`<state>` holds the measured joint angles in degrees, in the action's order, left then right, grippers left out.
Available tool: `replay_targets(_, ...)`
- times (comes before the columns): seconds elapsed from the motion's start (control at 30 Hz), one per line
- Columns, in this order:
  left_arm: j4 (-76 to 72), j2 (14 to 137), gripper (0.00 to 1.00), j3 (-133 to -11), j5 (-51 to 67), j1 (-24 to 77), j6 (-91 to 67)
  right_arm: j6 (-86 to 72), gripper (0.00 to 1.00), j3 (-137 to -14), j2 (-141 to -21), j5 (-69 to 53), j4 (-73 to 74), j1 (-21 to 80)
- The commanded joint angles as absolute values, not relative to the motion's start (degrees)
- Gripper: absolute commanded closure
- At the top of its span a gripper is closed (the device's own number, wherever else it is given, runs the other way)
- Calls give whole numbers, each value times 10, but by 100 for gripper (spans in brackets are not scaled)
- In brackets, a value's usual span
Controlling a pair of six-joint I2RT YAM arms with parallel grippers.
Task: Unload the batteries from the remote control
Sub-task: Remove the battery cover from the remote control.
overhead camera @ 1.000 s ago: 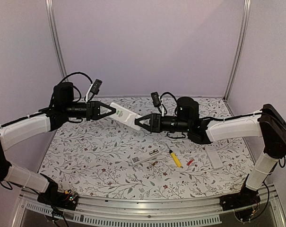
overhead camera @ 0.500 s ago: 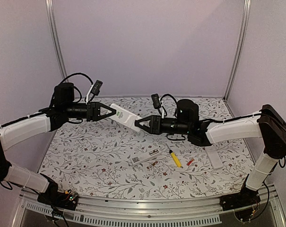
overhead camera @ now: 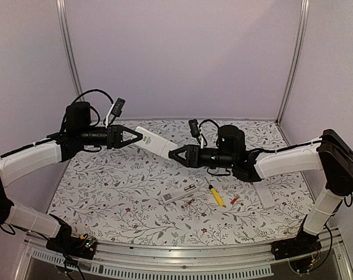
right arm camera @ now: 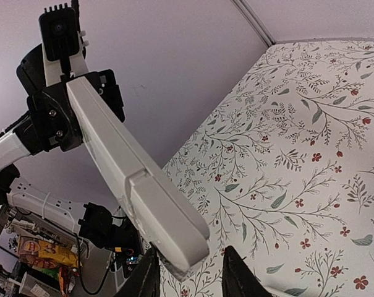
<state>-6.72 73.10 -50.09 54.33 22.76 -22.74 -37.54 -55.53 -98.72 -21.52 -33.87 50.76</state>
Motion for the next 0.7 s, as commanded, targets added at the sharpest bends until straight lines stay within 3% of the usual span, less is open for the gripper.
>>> replay_targets(0.0,-84,717,100,-516,576,230,-230,-378,68,-550,-983,-209,-336,501)
replay_targets(0.4,-70,721,100,-518,554,230,-223,-388,83,-545,-974,-219,-351,501)
replay_targets(0.67,-64,728,100,-522,554,230,-223,-391,87,-542,-968,-223,-364,501)
